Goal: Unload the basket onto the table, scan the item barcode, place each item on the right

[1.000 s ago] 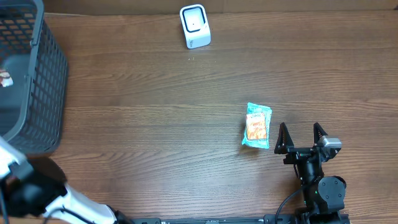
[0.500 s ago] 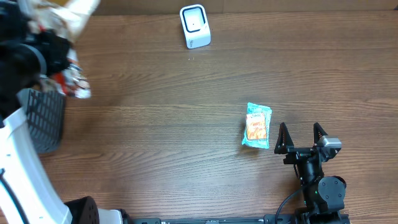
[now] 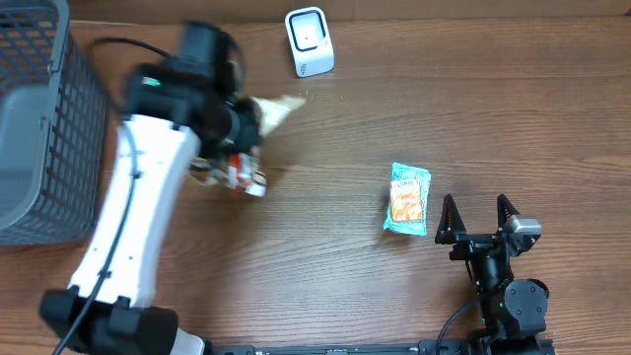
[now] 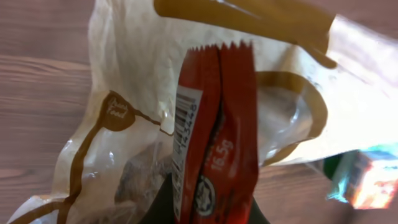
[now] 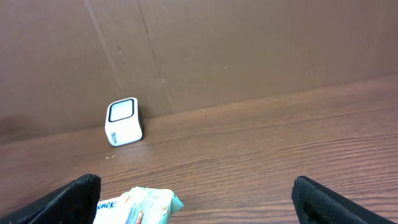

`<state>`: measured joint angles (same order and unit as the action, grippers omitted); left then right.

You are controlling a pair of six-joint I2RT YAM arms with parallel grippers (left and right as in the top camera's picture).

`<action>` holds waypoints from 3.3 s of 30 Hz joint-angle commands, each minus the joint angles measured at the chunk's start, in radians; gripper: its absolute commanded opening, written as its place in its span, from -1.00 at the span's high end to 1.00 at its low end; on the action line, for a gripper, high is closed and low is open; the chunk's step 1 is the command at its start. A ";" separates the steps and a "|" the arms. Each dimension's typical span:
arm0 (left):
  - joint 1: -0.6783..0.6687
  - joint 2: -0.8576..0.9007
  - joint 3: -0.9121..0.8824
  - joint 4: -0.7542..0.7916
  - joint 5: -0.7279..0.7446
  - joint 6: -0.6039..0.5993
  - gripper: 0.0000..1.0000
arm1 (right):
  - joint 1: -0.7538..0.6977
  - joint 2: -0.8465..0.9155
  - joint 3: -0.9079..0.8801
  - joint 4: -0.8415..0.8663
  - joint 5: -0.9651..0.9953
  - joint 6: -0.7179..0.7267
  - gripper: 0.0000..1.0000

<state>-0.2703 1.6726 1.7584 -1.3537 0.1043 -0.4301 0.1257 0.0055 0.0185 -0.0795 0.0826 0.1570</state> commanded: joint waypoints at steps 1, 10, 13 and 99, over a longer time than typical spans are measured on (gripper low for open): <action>-0.084 -0.006 -0.113 0.073 -0.065 -0.161 0.91 | -0.003 -0.003 -0.010 0.004 0.005 -0.003 -1.00; -0.275 -0.006 -0.420 0.355 -0.223 -0.403 0.91 | -0.003 -0.003 -0.010 0.004 0.005 -0.003 -1.00; -0.301 -0.006 -0.496 0.407 -0.283 -0.451 0.92 | -0.003 -0.003 -0.010 0.004 0.005 -0.003 -1.00; -0.536 0.186 -0.252 0.472 -0.115 -0.294 0.74 | -0.003 -0.003 -0.010 0.004 0.005 -0.003 -1.00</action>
<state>-0.8288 1.8511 1.5005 -0.8688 0.0319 -0.7483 0.1257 0.0055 0.0185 -0.0795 0.0826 0.1566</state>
